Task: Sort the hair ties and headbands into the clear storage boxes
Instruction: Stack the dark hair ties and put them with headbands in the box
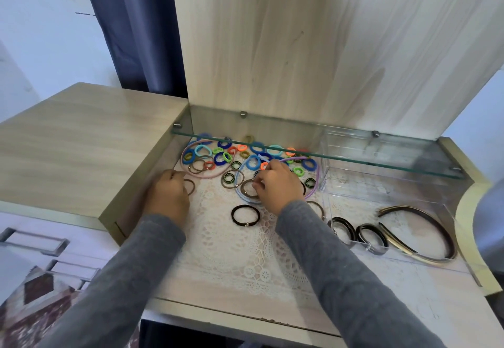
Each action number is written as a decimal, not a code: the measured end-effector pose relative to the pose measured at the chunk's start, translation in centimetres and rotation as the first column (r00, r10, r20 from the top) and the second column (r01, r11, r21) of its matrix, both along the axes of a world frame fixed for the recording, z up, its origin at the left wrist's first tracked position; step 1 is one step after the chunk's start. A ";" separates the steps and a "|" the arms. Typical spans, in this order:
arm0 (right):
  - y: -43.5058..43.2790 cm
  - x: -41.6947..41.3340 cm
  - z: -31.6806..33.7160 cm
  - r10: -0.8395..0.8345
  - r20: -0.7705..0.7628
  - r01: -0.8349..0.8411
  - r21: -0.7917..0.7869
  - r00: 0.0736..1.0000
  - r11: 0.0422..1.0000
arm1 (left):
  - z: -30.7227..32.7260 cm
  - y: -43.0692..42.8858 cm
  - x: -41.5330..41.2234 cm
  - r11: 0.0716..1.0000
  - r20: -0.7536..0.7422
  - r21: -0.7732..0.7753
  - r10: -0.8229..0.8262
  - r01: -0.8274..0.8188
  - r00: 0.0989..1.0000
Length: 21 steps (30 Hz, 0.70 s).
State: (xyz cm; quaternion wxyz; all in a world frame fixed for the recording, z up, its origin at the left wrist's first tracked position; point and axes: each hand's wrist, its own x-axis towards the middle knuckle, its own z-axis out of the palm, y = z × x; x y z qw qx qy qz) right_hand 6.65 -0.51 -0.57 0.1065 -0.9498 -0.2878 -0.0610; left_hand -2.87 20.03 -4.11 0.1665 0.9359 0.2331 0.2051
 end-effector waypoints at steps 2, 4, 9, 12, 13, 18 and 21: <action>0.4 0.1 0.4 0.017 -0.023 -0.018 -0.043 1.000 0.999 | 0.7 0.0 0.6 0.998 -0.183 0.032 0.068 -0.063 0.981; 0.7 -0.1 0.6 0.028 -0.043 -0.033 -0.108 0.999 0.994 | 1.3 0.0 0.9 0.992 -0.302 0.108 0.093 -0.063 0.949; 1.1 -0.3 0.7 0.020 -0.061 -0.030 -0.161 0.998 0.987 | 2.0 0.2 1.5 0.980 -0.400 0.195 0.124 -0.048 0.908; 1.3 -0.5 0.8 0.025 -0.042 -0.032 -0.172 0.999 0.984 | 2.4 0.2 1.6 0.979 -0.423 0.197 0.134 -0.053 0.896; 1.3 -0.6 0.8 0.030 -0.037 -0.036 -0.174 0.999 0.984 | 2.5 0.1 1.6 0.980 -0.426 0.192 0.132 -0.053 0.895; 0.9 -0.9 0.6 0.039 -0.044 -0.045 -0.149 0.998 0.988 | 2.5 -0.1 1.3 0.987 -0.352 0.141 0.116 -0.070 0.929; 0.5 -1.0 0.3 0.045 -0.027 -0.047 -0.070 0.999 0.996 | 2.1 0.1 0.9 0.996 -0.204 0.027 0.085 -0.081 0.975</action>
